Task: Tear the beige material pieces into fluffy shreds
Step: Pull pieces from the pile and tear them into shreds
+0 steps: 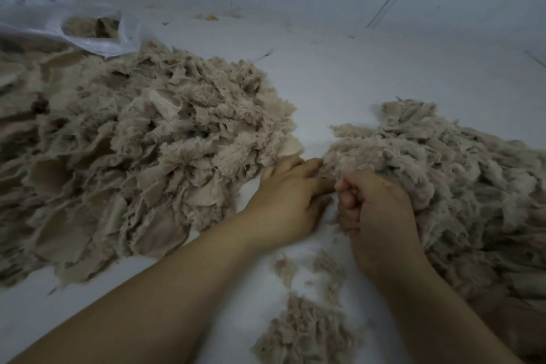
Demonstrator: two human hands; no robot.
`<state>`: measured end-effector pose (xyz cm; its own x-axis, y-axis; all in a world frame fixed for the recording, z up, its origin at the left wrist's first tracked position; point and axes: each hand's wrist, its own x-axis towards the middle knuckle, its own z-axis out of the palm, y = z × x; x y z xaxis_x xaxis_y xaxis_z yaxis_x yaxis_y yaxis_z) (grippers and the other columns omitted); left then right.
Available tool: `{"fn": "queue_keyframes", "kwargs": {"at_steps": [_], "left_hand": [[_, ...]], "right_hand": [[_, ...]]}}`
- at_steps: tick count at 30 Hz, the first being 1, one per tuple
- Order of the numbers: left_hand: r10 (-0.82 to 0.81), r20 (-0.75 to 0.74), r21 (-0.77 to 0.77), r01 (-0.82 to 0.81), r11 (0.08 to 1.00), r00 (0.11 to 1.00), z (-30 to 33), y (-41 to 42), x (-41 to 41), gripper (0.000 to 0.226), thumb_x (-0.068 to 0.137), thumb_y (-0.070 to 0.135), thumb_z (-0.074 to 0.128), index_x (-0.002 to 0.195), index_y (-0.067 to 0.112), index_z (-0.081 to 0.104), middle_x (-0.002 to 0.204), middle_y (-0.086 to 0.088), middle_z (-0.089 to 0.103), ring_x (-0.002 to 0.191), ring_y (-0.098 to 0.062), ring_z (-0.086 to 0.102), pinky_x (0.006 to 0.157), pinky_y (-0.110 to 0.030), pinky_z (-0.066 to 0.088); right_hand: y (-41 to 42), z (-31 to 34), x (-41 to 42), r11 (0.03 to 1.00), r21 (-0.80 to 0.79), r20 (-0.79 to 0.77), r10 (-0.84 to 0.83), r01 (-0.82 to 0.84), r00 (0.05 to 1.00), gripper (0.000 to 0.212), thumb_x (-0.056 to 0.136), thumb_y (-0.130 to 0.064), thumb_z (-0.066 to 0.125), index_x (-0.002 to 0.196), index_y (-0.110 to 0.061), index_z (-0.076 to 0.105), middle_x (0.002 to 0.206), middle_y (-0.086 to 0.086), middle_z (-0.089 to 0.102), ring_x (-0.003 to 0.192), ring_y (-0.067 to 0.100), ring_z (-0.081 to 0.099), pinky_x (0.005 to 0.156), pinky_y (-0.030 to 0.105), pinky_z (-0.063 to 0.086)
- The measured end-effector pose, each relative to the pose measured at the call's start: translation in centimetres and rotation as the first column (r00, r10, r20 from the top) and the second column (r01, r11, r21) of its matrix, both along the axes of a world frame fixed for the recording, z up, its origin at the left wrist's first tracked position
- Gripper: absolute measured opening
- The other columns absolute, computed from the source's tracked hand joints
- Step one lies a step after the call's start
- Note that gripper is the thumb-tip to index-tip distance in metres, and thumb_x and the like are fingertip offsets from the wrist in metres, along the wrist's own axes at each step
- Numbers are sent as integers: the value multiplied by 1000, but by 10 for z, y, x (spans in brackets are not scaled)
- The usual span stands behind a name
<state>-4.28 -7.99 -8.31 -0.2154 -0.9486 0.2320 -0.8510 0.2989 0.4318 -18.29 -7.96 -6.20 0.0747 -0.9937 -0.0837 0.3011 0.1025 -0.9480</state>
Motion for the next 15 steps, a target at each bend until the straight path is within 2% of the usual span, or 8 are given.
{"fn": "queue_keyframes", "kwargs": {"at_steps": [2,5,7,8,10,12,15], "left_hand": [[-17,10,-7,17,1000,1000,2,1,-2,29,98,29,46,124,31,59,135,6,50,126,-17,30,99,-41,23],[-38,-126,-20,35,999,991,8,0,-2,29,95,17,50,116,22,68,120,9,63,117,-15,47,100,-41,33],[-69,-297,-62,52,997,952,9,2,0,18,87,10,61,97,10,76,97,-2,72,98,-21,62,90,-41,46],[-53,-374,-57,34,998,926,10,4,1,10,84,7,67,87,8,77,86,-4,72,88,-22,65,83,-40,50],[23,-451,-2,-27,1000,892,10,7,2,6,77,5,76,74,10,78,75,-3,72,73,-22,67,72,-38,53],[51,-430,2,-56,998,901,8,6,1,8,74,5,79,71,12,78,72,-1,72,67,-16,65,68,-36,52],[22,-349,-59,-45,997,937,7,2,0,9,74,9,79,80,10,74,80,0,65,77,-13,57,75,-35,49]], "right_hand": [[0,0,0,1000,-2,-11,2,-2,1000,40,96,-8,52,59,-15,65,51,1,44,42,9,31,37,18,27],[-3,1,-1,1000,9,46,13,-13,999,23,100,-13,51,90,-11,71,71,2,67,56,11,54,46,18,40],[-6,2,-3,999,39,153,2,-8,988,22,103,-16,47,110,-13,68,96,0,77,81,9,72,60,17,53],[-6,1,-3,999,52,207,-6,-5,978,23,104,-16,45,115,-14,65,104,1,77,93,11,74,67,17,56],[-6,1,-2,998,68,250,-21,4,968,23,105,-14,45,119,-12,63,112,3,76,103,15,73,75,20,58],[-4,-1,1,997,80,236,-24,6,971,23,104,-13,46,120,-11,62,112,4,75,104,16,72,78,21,58],[-4,-1,2,995,98,233,-19,-4,972,25,105,-13,43,121,-9,62,110,3,76,103,14,72,79,20,57]]}}
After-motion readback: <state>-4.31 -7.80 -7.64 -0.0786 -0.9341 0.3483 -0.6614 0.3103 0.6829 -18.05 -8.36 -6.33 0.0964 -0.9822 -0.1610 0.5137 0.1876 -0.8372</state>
